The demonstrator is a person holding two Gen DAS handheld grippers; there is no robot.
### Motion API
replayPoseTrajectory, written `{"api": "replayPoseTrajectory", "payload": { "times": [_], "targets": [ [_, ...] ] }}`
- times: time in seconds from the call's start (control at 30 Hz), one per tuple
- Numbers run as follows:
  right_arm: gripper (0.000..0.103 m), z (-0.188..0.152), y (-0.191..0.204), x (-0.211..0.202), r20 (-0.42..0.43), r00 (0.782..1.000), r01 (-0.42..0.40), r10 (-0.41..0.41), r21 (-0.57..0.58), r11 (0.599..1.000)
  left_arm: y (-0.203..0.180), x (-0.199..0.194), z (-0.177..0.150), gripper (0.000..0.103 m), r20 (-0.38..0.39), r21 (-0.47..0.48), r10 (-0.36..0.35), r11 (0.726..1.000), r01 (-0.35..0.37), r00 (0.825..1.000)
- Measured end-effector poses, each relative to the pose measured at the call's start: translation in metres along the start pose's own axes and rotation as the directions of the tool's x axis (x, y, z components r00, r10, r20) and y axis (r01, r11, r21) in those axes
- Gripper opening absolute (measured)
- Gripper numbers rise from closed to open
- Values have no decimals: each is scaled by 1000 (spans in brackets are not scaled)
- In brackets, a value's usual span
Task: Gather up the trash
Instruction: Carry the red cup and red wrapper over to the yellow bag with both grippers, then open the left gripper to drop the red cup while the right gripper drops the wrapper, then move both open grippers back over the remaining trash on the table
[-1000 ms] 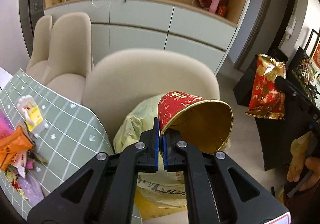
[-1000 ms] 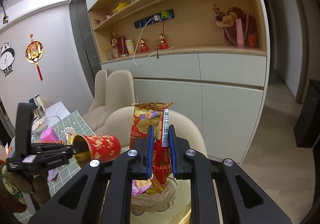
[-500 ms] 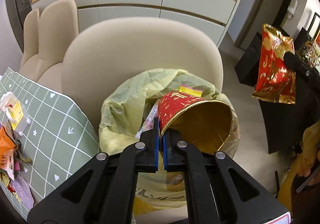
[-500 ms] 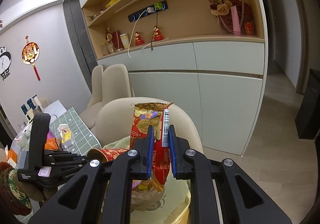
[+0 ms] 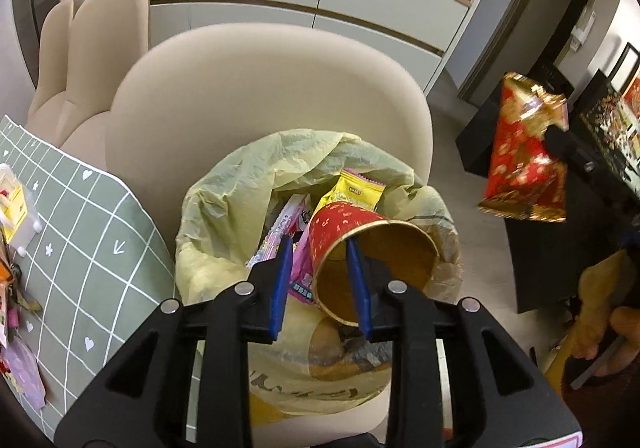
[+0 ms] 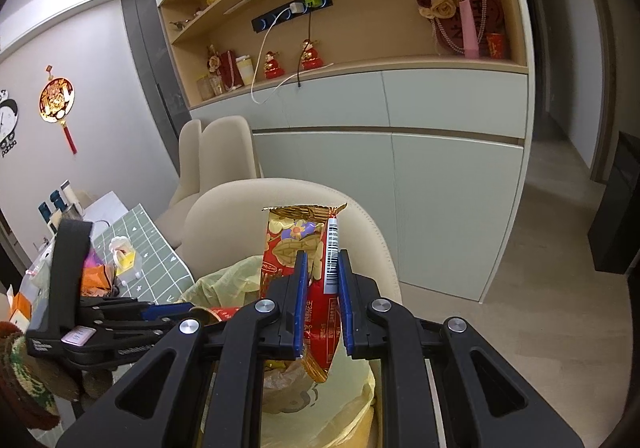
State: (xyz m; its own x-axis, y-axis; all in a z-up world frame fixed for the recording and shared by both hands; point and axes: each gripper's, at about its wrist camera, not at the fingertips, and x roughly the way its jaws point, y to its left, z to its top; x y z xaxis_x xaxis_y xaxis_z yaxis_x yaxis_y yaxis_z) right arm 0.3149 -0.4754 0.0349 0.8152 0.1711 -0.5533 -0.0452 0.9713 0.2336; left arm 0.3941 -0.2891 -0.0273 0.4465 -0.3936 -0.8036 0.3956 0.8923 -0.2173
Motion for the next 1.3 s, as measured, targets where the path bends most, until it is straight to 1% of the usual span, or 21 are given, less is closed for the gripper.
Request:
{"api": "replayPoseTrajectory", "payload": {
  "times": [0.1,0.23,0.33,0.43,0.47,0.57,0.67,0.73,0.77,0.8,0.9,1.0,1.03,1.07,1.13,1.23,1.3],
  "targets": [
    [15,0,6,7,-10,1000,-27,27,-7,1000,5,-15,-3,30,31,-17,1,1000,0,1000],
    [15,-3,26,28,-51,994,-97,97,-13,995,19,-38,-6,31,65,-66,14,998,-9,998],
    [15,-14,44,45,-96,986,-142,139,-29,989,33,-55,-11,31,92,-113,36,993,-26,995],
    [15,-28,56,60,-148,975,-171,163,-40,984,47,-70,-17,33,111,-154,60,987,-42,992],
    [15,-33,59,64,-167,972,-176,166,-45,983,50,-74,-19,35,115,-163,65,986,-46,991],
    [15,-46,66,78,-218,963,-180,160,-73,981,61,-82,-25,36,127,-201,86,978,-60,988],
    [15,-59,69,95,-267,956,-157,122,-114,981,71,-85,-33,36,123,-240,97,968,-66,988],
    [15,-66,69,107,-310,946,-140,99,-114,983,76,-87,-40,36,117,-254,104,965,-71,988],
    [15,-68,68,110,-318,944,-134,91,-117,984,78,-89,-44,36,113,-260,111,962,-78,987],
    [15,-70,69,112,-323,943,-125,77,-130,984,80,-90,-47,36,111,-264,118,961,-85,987],
    [15,-69,70,115,-331,941,-122,72,-132,984,88,-97,-55,38,106,-281,138,954,-104,985],
    [16,-67,72,115,-342,934,-140,100,-93,986,97,-104,-64,41,102,-303,146,947,-109,984],
    [18,-66,72,114,-343,933,-148,113,-78,986,100,-106,-67,41,102,-308,148,945,-111,984],
    [25,-65,72,112,-336,935,-148,115,-76,986,103,-109,-70,42,102,-311,150,944,-112,983],
    [36,-61,77,103,-307,946,-142,107,-95,985,108,-115,-75,44,103,-316,155,942,-116,983],
    [36,-54,86,88,-264,962,-106,71,-124,987,116,-127,-84,45,107,-320,161,940,-119,981],
    [36,-49,89,76,-233,970,-96,69,-109,989,126,-137,-90,46,113,-321,173,938,-129,978]
  ]
}}
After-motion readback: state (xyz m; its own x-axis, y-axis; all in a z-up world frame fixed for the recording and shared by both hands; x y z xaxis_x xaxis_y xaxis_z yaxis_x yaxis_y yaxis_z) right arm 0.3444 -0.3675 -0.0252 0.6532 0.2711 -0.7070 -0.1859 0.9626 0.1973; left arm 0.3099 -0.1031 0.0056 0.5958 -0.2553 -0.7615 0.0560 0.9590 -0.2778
